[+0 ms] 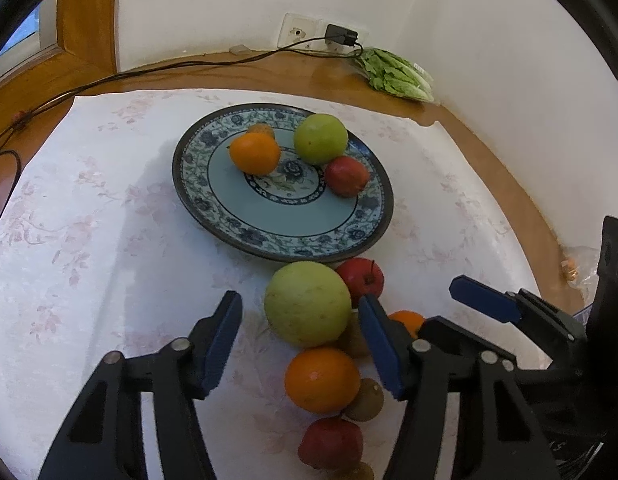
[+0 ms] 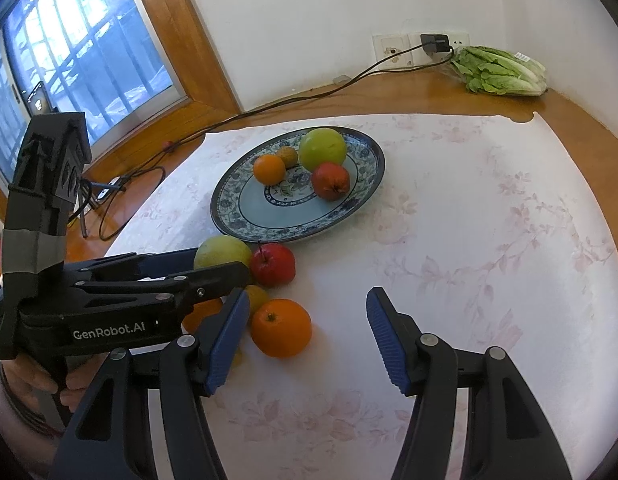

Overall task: Organize fruits
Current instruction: 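Withdraw both tools from the plate back toward the remaining fruits, then grasp an orange with the right tool while the left tool grasps a green pear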

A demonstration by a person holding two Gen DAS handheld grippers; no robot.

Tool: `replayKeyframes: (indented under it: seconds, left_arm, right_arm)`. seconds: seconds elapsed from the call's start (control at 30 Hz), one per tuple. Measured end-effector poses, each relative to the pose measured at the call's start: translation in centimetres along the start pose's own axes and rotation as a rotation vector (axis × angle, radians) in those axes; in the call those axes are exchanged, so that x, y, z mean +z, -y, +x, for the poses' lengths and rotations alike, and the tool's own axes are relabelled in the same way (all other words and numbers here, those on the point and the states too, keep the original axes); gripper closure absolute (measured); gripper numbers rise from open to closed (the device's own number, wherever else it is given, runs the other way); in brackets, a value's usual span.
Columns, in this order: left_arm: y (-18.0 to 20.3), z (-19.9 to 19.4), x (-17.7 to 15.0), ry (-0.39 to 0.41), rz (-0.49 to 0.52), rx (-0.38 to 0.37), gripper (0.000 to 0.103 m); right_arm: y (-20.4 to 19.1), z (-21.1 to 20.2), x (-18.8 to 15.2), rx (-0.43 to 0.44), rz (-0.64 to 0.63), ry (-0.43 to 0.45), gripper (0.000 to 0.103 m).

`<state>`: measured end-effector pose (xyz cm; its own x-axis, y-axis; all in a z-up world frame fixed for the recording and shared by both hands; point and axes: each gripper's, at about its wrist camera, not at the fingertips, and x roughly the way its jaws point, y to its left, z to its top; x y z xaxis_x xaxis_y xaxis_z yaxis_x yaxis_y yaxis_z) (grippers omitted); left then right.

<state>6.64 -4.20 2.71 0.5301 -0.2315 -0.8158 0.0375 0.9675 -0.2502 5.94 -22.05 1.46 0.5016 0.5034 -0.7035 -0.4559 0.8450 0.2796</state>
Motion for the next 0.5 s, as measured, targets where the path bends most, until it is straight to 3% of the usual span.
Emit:
replayKeyframes:
  seconds: [0.17, 0.5]
  left_arm:
    - [-0.19, 0.07, 0.06, -0.003, -0.014, -0.03, 0.056]
    - [-0.62, -0.69, 0.13, 0.015, -0.023, -0.03, 0.057]
  right_arm:
    - [0.05, 0.04, -0.04, 0.006, 0.003, -0.003, 0.041]
    - [-0.3, 0.17, -0.26, 0.028, -0.01, -0.016, 0.041]
